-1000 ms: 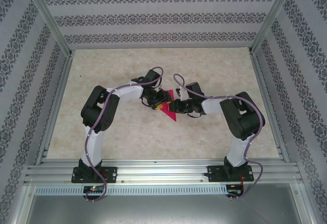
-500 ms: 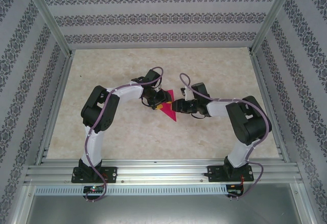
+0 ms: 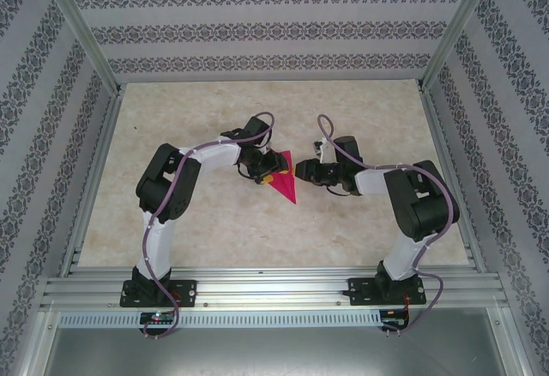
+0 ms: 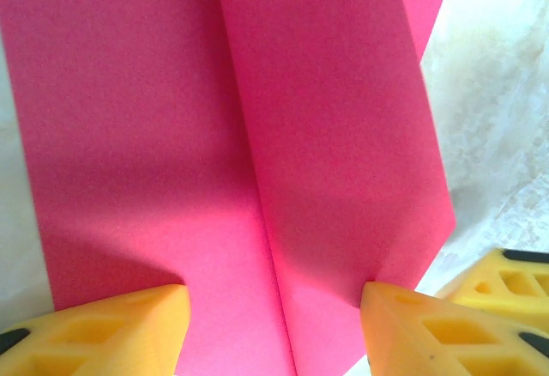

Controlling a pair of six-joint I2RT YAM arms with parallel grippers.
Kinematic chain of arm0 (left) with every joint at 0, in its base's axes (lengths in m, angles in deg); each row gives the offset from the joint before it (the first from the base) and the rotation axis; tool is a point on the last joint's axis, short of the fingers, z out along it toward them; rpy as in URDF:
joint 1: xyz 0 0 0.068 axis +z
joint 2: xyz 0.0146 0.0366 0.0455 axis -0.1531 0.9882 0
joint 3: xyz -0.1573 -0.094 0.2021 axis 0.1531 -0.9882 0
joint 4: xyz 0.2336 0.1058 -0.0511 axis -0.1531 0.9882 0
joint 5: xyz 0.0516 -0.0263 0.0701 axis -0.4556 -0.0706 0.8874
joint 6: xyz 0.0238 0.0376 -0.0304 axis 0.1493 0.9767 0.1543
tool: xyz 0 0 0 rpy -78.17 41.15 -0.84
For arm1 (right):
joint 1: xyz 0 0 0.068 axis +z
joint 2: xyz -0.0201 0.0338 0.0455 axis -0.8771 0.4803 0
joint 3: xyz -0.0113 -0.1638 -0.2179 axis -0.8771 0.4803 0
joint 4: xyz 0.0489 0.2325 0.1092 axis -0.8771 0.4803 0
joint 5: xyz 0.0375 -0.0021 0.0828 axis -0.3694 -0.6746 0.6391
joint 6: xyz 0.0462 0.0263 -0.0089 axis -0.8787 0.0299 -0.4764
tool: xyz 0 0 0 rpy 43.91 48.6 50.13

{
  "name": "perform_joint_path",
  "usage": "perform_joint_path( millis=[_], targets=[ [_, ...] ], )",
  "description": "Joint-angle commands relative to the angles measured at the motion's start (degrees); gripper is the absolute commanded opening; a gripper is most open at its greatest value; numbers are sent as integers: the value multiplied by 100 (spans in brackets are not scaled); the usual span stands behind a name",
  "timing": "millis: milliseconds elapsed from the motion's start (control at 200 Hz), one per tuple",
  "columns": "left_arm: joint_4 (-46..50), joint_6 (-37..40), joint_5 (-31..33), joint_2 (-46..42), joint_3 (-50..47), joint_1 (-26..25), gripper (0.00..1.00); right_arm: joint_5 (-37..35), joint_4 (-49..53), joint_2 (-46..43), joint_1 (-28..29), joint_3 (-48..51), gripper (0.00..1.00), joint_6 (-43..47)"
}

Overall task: Fold a paper plane with a square sheet of paper (fold left side to right side)
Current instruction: Fourth fold the wing at the center of the table.

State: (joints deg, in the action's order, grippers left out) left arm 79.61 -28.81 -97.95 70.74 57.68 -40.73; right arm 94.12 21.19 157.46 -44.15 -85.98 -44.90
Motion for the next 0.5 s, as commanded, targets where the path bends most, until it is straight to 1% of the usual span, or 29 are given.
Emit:
perform_joint_path(
  millis=[0, 150, 385, 495],
  targets=[
    [327, 183, 452, 526, -149, -104, 58, 250, -349, 202, 41, -276, 33, -172],
    [310, 169, 445, 530, -161, -104, 58, 305, -442, 375, 26, -386, 32, -283],
    [315, 182, 442, 523, -163, -104, 58, 390, -788, 590, 41, -313, 30, -503],
    [301, 174, 442, 517, -170, -101, 58, 400, -794, 635, 47, -306, 29, -509]
  ],
)
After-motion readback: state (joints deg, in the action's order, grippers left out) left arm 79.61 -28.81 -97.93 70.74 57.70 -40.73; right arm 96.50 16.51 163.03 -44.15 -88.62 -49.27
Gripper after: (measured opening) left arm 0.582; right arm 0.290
